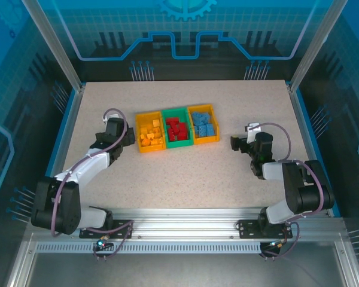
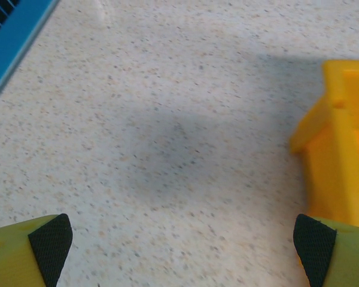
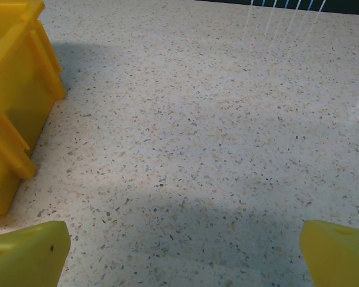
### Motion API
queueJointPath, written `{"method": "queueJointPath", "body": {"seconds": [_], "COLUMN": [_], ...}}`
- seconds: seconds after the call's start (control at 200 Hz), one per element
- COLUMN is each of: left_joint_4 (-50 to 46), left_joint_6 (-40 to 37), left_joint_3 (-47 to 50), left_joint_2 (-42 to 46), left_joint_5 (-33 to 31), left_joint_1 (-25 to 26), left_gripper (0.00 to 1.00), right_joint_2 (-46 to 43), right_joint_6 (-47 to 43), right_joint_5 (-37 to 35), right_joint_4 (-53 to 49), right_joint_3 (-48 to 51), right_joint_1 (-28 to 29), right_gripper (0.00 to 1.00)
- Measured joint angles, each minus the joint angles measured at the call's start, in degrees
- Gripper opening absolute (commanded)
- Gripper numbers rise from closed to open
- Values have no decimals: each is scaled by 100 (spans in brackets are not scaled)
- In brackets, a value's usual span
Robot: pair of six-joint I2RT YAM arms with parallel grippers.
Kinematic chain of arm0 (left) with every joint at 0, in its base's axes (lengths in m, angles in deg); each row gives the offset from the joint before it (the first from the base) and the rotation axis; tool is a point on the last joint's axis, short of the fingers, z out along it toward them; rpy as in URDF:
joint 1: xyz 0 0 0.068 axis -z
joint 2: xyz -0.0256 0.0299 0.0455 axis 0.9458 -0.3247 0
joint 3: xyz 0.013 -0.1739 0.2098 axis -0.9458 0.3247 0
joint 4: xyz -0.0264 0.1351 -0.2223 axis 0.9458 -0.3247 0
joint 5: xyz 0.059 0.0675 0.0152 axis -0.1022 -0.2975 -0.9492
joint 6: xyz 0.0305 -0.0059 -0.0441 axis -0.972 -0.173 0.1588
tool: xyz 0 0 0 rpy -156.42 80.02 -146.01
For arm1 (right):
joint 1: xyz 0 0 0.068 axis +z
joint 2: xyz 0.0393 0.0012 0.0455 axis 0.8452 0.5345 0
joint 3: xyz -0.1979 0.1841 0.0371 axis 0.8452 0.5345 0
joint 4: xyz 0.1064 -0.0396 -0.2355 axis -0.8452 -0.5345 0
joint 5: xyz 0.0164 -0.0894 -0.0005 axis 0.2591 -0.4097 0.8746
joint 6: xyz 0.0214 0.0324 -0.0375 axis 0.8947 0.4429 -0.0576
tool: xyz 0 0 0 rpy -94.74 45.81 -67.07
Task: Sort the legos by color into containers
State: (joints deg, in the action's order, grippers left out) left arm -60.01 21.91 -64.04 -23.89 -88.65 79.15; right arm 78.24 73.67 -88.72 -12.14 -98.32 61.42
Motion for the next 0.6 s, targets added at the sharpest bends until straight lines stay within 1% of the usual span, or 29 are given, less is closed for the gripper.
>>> {"method": "queueJointPath", "body": {"seconds": [0.05,0.15,0.28,0.485,0.55,0.6], "left_joint_4": [428,1602,2841,3757,4419,5045], "left_joint_6": [-168,-568,-817,-935,-933,-935], "left_joint_3": [223,918,1727,1812,1945,2114], "left_joint_2": [-4,-4,-92,-234,-339,-601], "left_joint_5": [-33,-37,24,459,627,723], "left_joint_1": [-70,-160,-229,-295,-313,-326], "left_gripper": [99,99,99,99,99,99], "right_joint_2": [0,0,0,0,0,0], "right_joint_6": [0,0,0,0,0,0], "right_joint_5": [4,4,4,4,4,4], "right_joint_4": [0,0,0,0,0,0], "right_joint_3": [0,0,0,0,0,-2], "right_joint_1": [0,0,0,0,0,0], "right_gripper": [100,100,100,100,100,100]}}
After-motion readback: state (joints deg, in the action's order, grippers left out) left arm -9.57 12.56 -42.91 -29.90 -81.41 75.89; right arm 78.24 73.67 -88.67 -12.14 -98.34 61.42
